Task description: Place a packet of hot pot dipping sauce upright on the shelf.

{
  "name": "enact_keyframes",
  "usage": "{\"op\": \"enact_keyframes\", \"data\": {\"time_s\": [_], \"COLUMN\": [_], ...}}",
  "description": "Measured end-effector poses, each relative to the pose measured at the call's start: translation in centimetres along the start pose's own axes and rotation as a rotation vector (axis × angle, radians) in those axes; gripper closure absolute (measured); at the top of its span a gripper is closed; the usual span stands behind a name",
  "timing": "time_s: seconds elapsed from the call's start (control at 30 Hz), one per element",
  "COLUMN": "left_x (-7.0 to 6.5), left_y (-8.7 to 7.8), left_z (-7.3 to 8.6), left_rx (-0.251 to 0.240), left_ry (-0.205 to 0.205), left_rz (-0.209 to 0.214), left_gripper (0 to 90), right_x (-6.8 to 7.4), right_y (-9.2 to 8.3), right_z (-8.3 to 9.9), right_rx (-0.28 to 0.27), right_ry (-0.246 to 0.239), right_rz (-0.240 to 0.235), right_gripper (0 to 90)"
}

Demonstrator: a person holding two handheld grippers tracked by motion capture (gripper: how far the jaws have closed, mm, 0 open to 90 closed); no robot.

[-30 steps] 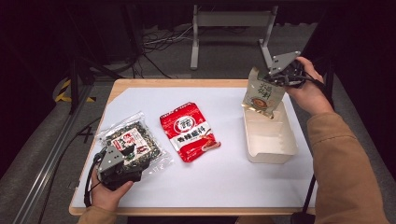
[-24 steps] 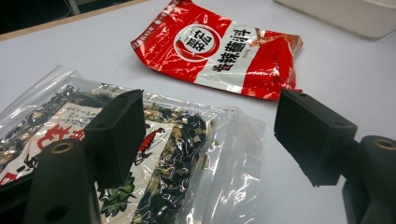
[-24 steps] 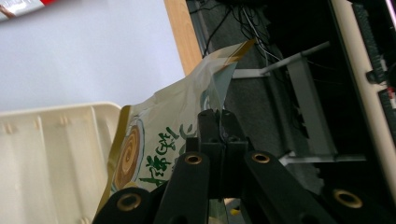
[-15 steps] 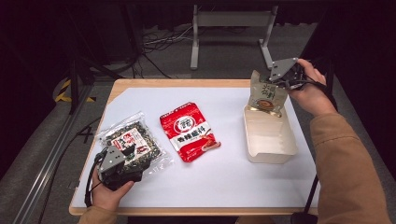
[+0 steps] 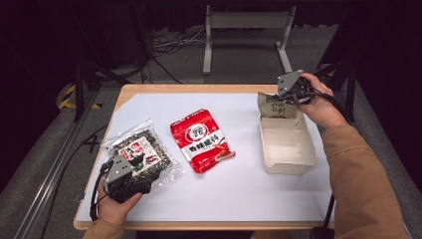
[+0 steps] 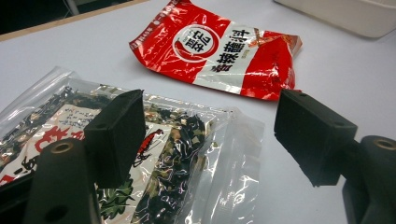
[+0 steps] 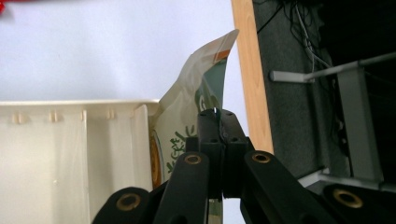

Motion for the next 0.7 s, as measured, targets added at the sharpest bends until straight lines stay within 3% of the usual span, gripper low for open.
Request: {"op": "enact_keyframes", "data": {"time_s": [0.07,0.3,0.5,0.57,0.7], "left_x": [0.0,-0.1,-0.1,0.0,0.1], "left_y": [0.1,0.2,0.3,0.3,0.5], "left_z": [0.0,0.0,-0.1,-0.2,-0.5], "left_rx": [0.002,0.004,0.003,0.004,-0.001], "left_ry": [-0.006,-0.005,-0.003,-0.003,-0.001], "left_rz": [0.003,0.005,0.010,0.011,0.014], "left_gripper": [25.7,25.7,25.7,25.7,25.8], "right_x": [-0.2,-0.3,-0.2,-0.2,-0.2], "right_y": [0.2,0.4,0.3,0.1,-0.3], "right_z": [0.8,1.6,1.7,1.7,1.7], "right_rx": [-0.018,-0.020,-0.017,-0.028,-0.059], "right_ry": [0.043,0.116,0.173,0.233,0.302], "right_rz": [-0.001,-0.008,-0.010,-0.009,0.014], "right_gripper": [90.0,89.7,81.7,71.1,49.2]}}
Point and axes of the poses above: each handheld gripper's, and its own axes: y roughly forward along the jaws, z roughly out of its underside, x roughly to its left, the point moved 5 cm from there along y, roughly forward along the jaws, and after that the axes turned 7 degrees about x, right-handed, at the moved point
